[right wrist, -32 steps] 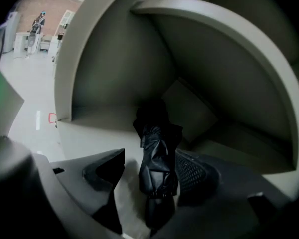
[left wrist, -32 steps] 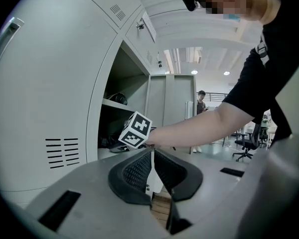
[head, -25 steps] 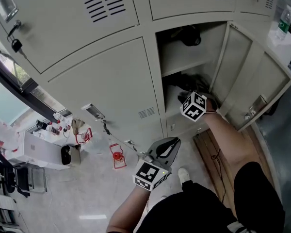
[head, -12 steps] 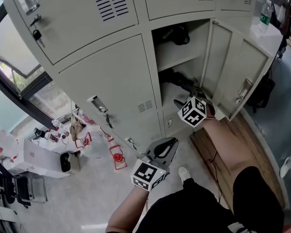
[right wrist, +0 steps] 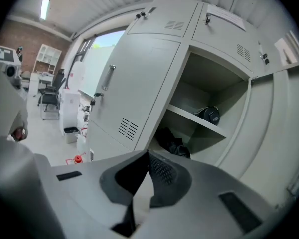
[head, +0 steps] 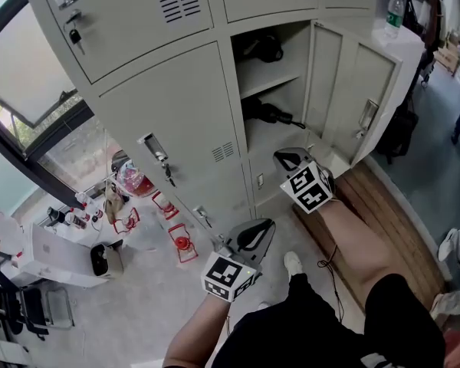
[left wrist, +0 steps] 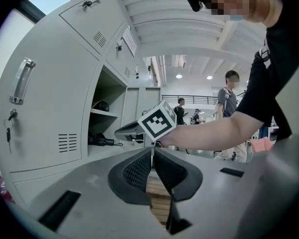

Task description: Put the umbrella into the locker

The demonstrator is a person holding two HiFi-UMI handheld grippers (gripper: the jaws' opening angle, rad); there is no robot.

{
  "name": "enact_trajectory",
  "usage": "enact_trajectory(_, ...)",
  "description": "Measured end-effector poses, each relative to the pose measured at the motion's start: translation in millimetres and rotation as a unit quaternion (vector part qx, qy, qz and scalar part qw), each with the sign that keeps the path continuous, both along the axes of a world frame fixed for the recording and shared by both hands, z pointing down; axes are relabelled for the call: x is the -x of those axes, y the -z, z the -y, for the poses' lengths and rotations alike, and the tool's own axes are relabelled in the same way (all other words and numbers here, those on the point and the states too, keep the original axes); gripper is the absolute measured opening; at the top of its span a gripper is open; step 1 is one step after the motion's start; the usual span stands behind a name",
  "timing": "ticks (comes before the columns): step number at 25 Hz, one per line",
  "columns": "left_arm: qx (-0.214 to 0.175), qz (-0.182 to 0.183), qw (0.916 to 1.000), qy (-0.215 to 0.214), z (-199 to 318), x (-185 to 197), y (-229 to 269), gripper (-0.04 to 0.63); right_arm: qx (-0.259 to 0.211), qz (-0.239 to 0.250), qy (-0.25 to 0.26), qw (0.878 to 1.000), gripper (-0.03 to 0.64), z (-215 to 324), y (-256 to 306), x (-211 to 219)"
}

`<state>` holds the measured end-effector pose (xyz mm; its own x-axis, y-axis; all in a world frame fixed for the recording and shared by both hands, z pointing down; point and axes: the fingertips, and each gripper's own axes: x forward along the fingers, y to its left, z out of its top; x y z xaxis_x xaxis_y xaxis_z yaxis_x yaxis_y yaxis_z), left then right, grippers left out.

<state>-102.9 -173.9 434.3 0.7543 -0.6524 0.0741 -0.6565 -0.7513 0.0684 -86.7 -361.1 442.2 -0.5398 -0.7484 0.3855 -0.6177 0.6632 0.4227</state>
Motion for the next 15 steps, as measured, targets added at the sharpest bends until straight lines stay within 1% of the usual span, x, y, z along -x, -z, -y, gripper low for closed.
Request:
enact_trajectory(7,0.018,-0.006,0.9998,-0.006,-27.1,5.3,-10.6,0.026,0.023,0.070,-0.005,0.997,0.054,-59.4,13.4,-0.1)
enact_trajectory(12,0.028,-0.018,0.9995,0.001,-34.0,10.7,-10.0,0.026,0.034,0.102,-0.008,0.994,0.054,-93.1,19.6,-6.4)
enact_trajectory(15,0.026,-0.024,0.9994,0.007,-35.4,11.3,-7.9,0.026,0.035,0.116,-0.009,0.993,0.054,-111.1,22.5,-12.5)
